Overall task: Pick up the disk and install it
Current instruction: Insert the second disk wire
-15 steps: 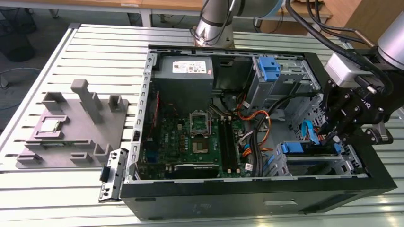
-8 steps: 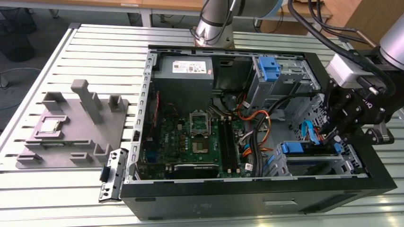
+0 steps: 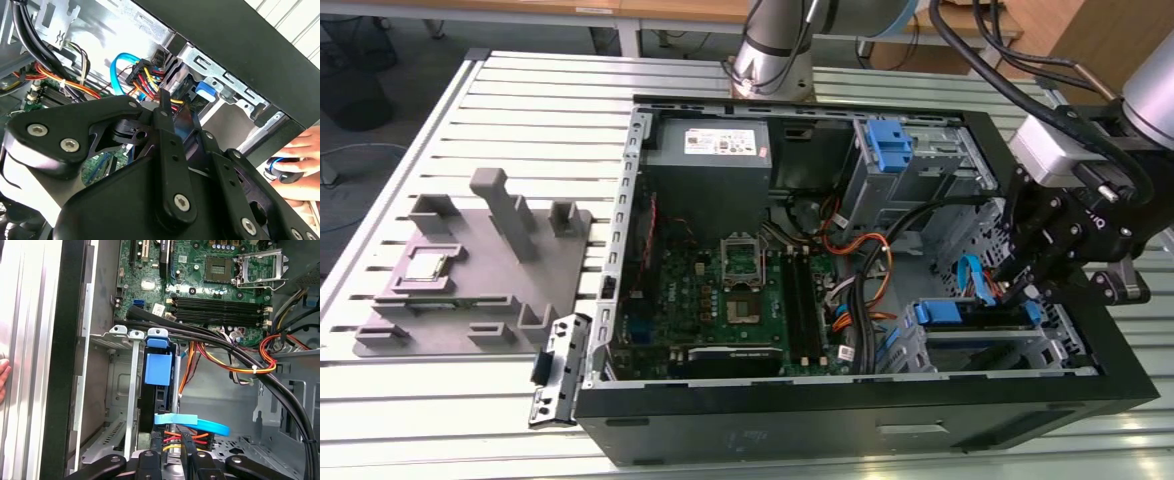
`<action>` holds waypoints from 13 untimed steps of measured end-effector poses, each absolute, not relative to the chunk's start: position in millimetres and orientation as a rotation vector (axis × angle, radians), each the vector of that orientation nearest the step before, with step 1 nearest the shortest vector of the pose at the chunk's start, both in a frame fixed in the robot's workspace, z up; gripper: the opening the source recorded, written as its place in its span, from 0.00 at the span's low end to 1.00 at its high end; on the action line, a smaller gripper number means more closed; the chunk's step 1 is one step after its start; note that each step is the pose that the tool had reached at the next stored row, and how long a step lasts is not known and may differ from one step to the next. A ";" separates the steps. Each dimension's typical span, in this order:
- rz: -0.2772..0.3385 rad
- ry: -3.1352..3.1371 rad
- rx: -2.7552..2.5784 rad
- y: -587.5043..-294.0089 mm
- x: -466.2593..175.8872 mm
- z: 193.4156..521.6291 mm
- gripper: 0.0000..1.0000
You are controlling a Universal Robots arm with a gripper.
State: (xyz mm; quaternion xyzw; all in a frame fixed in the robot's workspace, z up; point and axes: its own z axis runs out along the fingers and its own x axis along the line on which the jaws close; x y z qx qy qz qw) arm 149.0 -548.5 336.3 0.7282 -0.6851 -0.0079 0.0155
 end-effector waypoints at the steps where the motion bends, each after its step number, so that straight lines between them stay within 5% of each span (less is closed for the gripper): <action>1: -0.026 -2.132 2.266 -548.4 149.0 336.2 0.29; 13: -0.027 -2.132 2.266 -548.5 151.5 335.2 0.29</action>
